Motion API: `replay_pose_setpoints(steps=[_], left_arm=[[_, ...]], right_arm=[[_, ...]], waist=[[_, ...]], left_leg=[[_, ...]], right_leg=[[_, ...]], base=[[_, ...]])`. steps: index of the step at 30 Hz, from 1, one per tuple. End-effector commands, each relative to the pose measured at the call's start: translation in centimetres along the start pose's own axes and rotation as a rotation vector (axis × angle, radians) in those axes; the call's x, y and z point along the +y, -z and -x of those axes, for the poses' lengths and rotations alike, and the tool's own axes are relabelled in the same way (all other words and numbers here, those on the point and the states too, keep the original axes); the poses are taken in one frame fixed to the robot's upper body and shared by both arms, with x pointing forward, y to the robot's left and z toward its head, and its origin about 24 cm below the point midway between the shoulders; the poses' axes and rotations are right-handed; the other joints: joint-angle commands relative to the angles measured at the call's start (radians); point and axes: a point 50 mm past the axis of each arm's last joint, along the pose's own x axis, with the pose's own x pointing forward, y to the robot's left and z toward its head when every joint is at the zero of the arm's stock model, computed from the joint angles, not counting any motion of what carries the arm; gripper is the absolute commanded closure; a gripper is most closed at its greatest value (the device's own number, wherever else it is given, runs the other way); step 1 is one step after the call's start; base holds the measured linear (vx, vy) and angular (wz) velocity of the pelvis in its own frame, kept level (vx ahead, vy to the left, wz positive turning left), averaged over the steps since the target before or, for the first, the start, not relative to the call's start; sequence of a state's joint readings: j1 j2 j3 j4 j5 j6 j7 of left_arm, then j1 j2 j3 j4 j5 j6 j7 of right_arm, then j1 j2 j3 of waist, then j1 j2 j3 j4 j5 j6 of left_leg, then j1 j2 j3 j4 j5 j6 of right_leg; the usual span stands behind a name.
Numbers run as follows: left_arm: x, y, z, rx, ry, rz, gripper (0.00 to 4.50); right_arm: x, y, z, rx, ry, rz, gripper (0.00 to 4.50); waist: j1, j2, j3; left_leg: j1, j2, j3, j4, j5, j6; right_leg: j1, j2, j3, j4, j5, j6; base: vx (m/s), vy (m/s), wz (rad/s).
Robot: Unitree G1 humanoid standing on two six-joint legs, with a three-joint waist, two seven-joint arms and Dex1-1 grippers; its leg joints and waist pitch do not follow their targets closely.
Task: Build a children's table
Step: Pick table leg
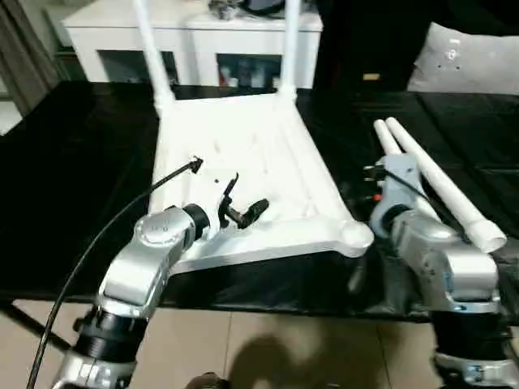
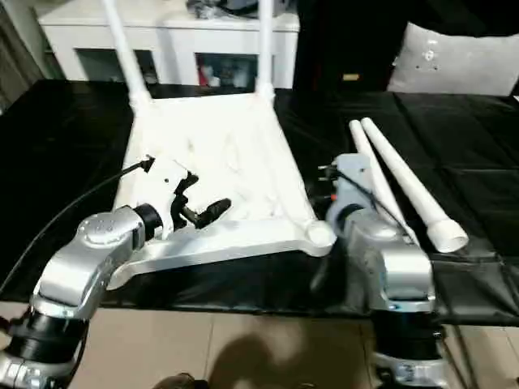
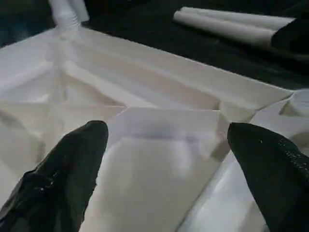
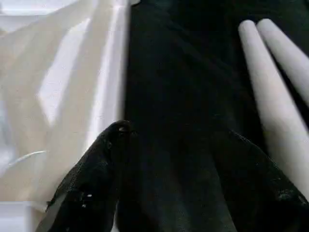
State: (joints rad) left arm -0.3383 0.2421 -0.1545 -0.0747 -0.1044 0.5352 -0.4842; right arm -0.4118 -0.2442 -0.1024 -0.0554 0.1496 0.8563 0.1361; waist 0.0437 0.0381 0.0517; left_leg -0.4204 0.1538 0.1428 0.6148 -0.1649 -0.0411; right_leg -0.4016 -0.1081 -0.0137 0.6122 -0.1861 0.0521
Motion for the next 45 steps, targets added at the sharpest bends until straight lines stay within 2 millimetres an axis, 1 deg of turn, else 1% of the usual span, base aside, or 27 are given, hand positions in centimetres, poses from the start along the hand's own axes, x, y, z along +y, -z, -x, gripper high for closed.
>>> replay_pose_setpoints(steps=[1,2,3,4,6,8,9,10,12,13,14,15,16,18,19,20,22,23,24,26,27,29,30,38,42,43,45], left_arm=[[-0.2,-0.2,0.2,-0.012,-0.002,-0.006,0.0],[-0.3,0.0,0.3,-0.011,0.006,-0.002,0.0],[-0.5,0.1,0.4,-0.009,0.019,0.004,0.0],[-0.6,0.0,0.4,-0.011,0.029,0.004,0.0],[-0.8,-0.3,0.4,-0.019,0.057,-0.007,0.0],[-1.0,-0.5,0.4,-0.02,0.077,-0.007,0.0],[-1.1,-0.6,0.4,-0.012,0.1,-0.01,0.0],[-1.3,-0.5,0.4,0.015,0.133,-0.025,0.0],[-1.7,-0.4,0.5,0.059,0.175,-0.055,0.0],[-1.9,-0.3,0.5,0.079,0.202,-0.085,0.0],[-2.0,-0.3,0.5,0.092,0.217,-0.093,0.0],[-2.0,-0.3,0.5,0.104,0.226,-0.1,0.0],[-2.0,-0.3,0.4,0.111,0.228,-0.11,0.0],[-1.9,-0.4,0.3,0.117,0.229,-0.109,0.0],[-1.9,-0.4,0.3,0.116,0.232,-0.109,0.0],[-2.0,-0.5,0.3,0.114,0.245,-0.11,0.0],[-2.2,-0.6,0.4,0.118,0.259,-0.108,0.0],[-2.2,-0.6,0.4,0.122,0.269,-0.109,0.0],[-2.3,-0.6,0.4,0.127,0.284,-0.113,0.0],[-2.4,-0.6,0.4,0.128,0.285,-0.114,0.0],[-2.3,-0.7,0.4,0.128,0.285,-0.117,0.0],[-2.3,-0.7,0.4,0.127,0.282,-0.116,0.0],[-2.3,-0.7,0.4,0.128,0.282,-0.116,0.0],[-2.3,-0.7,0.5,0.131,0.289,-0.121,0.0],[-2.3,-0.7,0.5,0.129,0.292,-0.12,0.0],[-2.3,-0.7,0.5,0.129,0.293,-0.12,0.0],[-2.4,-0.7,0.5,0.129,0.294,-0.118,0.0]], right_arm=[[-0.6,-0.2,-0.1,0.012,0.01,-0.021,1.22],[-1.3,-0.3,-0.2,0.032,0.042,-0.014,1.22],[-2.2,-0.2,-0.4,0.059,0.081,0.005,1.17],[-2.6,-0.2,-0.4,0.071,0.097,0.014,1.04],[-3.6,-0.3,-0.8,0.114,0.13,0.021,0.8],[-4.2,-0.6,-1.0,0.131,0.146,0.03,0.78],[-4.7,-0.8,-1.2,0.146,0.157,0.034,0.66],[-5.3,-1.0,-1.5,0.169,0.175,0.036,0.66],[-6.0,-1.3,-1.8,0.203,0.203,0.045,0.37],[-6.4,-1.4,-2.0,0.215,0.209,0.051,0.33],[-6.5,-1.4,-2.2,0.229,0.197,0.042,0.33],[-6.7,-1.3,-2.4,0.244,0.187,0.032,0.19],[-6.9,-1.2,-2.6,0.269,0.181,0.009,0.19],[-7.2,-1.0,-3.0,0.297,0.171,-0.038,0.19],[-7.2,-0.9,-3.1,0.301,0.169,-0.04,0.19],[-7.4,-0.8,-3.3,0.315,0.163,-0.046,0.19],[-7.5,-0.6,-3.6,0.333,0.155,-0.046,0.19],[-7.5,-0.5,-3.7,0.346,0.144,-0.056,0.19],[-7.6,-0.1,-4.0,0.376,0.137,-0.07,0.19],[-7.6,-0.1,-4.0,0.379,0.138,-0.071,0.19],[-7.7,0.2,-4.2,0.398,0.14,-0.079,0.35],[-7.7,0.3,-4.2,0.401,0.134,-0.086,0.57],[-7.6,0.3,-4.3,0.408,0.122,-0.089,0.57],[-7.5,0.8,-4.6,0.438,0.087,-0.128,1.2],[-7.5,1.0,-4.6,0.451,0.079,-0.131,1.52],[-7.5,1.1,-4.6,0.452,0.078,-0.13,1.52],[-7.5,1.1,-4.6,0.454,0.077,-0.13,1.77]], waist=[[0.005,-0.021,-0.072],[0.004,-0.023,-0.075],[0.006,-0.027,-0.077],[0.007,-0.025,-0.077],[0.011,-0.027,-0.077],[0.012,-0.026,-0.073],[0.015,-0.026,-0.071],[0.016,-0.019,-0.072],[0.013,-0.023,-0.071],[0.013,-0.017,-0.069],[0.014,-0.019,-0.07],[0.014,-0.014,-0.068],[0.013,-0.016,-0.069],[0.011,-0.013,-0.072],[0.012,-0.014,-0.071],[0.013,-0.01,-0.074],[0.013,-0.015,-0.075],[0.016,-0.012,-0.076],[0.014,-0.013,-0.078],[0.015,-0.012,-0.076],[0.016,-0.017,-0.077],[0.016,-0.015,-0.076],[0.016,-0.016,-0.077],[0.015,-0.015,-0.075],[0.017,-0.015,-0.077],[0.017,-0.018,-0.077],[0.017,-0.017,-0.076]], left_leg=[[0.021,0.032,0.002,-0.084,-0.175,0.007],[0.018,0.031,0.006,-0.08,-0.128,0.021],[0.02,0.032,0.008,-0.077,-0.089,0.035],[0.022,0.033,0.009,-0.077,-0.081,0.04],[0.026,0.036,0.015,-0.073,-0.071,0.05],[0.028,0.038,0.018,-0.075,-0.098,0.043],[0.031,0.04,0.02,-0.075,-0.122,0.033],[0.033,0.041,0.019,-0.076,-0.134,0.026],[0.035,0.04,0.018,-0.078,-0.167,0.007],[0.037,0.04,0.019,-0.078,-0.195,-0.008],[0.038,0.04,0.018,-0.079,-0.211,-0.018],[0.037,0.04,0.018,-0.081,-0.224,-0.025],[0.038,0.04,0.019,-0.081,-0.233,-0.028],[0.037,0.04,0.018,-0.079,-0.231,-0.036],[0.037,0.04,0.019,-0.079,-0.231,-0.037],[0.037,0.04,0.019,-0.077,-0.22,-0.037],[0.034,0.04,0.021,-0.075,-0.207,-0.03],[0.035,0.04,0.021,-0.074,-0.198,-0.024],[0.034,0.039,0.022,-0.071,-0.19,-0.016],[0.034,0.04,0.023,-0.072,-0.192,-0.014],[0.035,0.041,0.024,-0.071,-0.188,-0.01],[0.034,0.041,0.024,-0.072,-0.192,-0.008],[0.034,0.041,0.024,-0.071,-0.192,-0.007],[0.035,0.043,0.024,-0.073,-0.223,-0.011],[0.035,0.043,0.024,-0.071,-0.204,-0.006],[0.035,0.043,0.025,-0.071,-0.204,-0.004],[0.034,0.043,0.025,-0.071,-0.203,-0.002]], right_leg=[[0.036,-0.02,0.011,-0.067,-0.124,-0.16],[0.041,-0.017,0.01,-0.06,-0.066,-0.173],[0.043,-0.015,0.009,-0.056,-0.024,-0.19],[0.042,-0.014,0.008,-0.056,-0.015,-0.2],[0.043,-0.011,0.009,-0.055,-0.02,-0.229],[0.041,-0.011,0.01,-0.059,-0.068,-0.234],[0.039,-0.011,0.011,-0.062,-0.103,-0.23],[0.038,-0.011,0.011,-0.061,-0.118,-0.229],[0.035,-0.008,0.01,-0.064,-0.166,-0.222],[0.032,-0.007,0.012,-0.067,-0.188,-0.215],[0.033,-0.007,0.011,-0.067,-0.199,-0.211],[0.031,-0.006,0.012,-0.068,-0.206,-0.207],[0.031,-0.006,0.012,-0.069,-0.209,-0.206],[0.033,-0.005,0.01,-0.065,-0.176,-0.219],[0.033,-0.005,0.01,-0.065,-0.169,-0.223],[0.034,-0.006,0.009,-0.062,-0.148,-0.231],[0.037,-0.006,0.009,-0.06,-0.122,-0.244],[0.038,-0.006,0.008,-0.058,-0.112,-0.25],[0.038,-0.005,0.007,-0.056,-0.101,-0.263],[0.038,-0.005,0.007,-0.058,-0.106,-0.267],[0.039,-0.006,0.007,-0.057,-0.105,-0.268],[0.038,-0.005,0.006,-0.057,-0.112,-0.272],[0.039,-0.005,0.006,-0.057,-0.112,-0.271],[0.036,-0.005,0.005,-0.059,-0.144,-0.273],[0.037,-0.005,0.005,-0.056,-0.121,-0.275],[0.037,-0.005,0.004,-0.057,-0.122,-0.276],[0.037,-0.005,0.004,-0.057,-0.126,-0.277]], base=[[0.034,-0.055,-0.03],[0.0,0.0,0.0],[0.0,0.0,0.0],[0.0,0.0,0.0],[0.0,0.0,0.0],[0.0,0.0,0.0],[0.0,0.0,0.0],[0.0,0.0,0.0],[0.0,0.0,0.0],[0.0,0.0,0.0],[0.0,0.0,0.0],[0.0,0.0,0.0],[0.0,0.0,0.0],[0.0,0.0,0.0],[0.0,0.0,0.0],[0.0,0.0,0.0],[0.0,0.0,0.0],[0.0,0.0,0.0],[0.0,0.0,0.0],[0.0,0.0,0.0],[0.0,0.0,0.0],[0.0,0.0,0.0],[0.0,0.0,0.0],[0.0,0.0,0.0],[0.0,0.0,0.0],[0.0,0.0,0.0],[0.0,0.0,0.0]])
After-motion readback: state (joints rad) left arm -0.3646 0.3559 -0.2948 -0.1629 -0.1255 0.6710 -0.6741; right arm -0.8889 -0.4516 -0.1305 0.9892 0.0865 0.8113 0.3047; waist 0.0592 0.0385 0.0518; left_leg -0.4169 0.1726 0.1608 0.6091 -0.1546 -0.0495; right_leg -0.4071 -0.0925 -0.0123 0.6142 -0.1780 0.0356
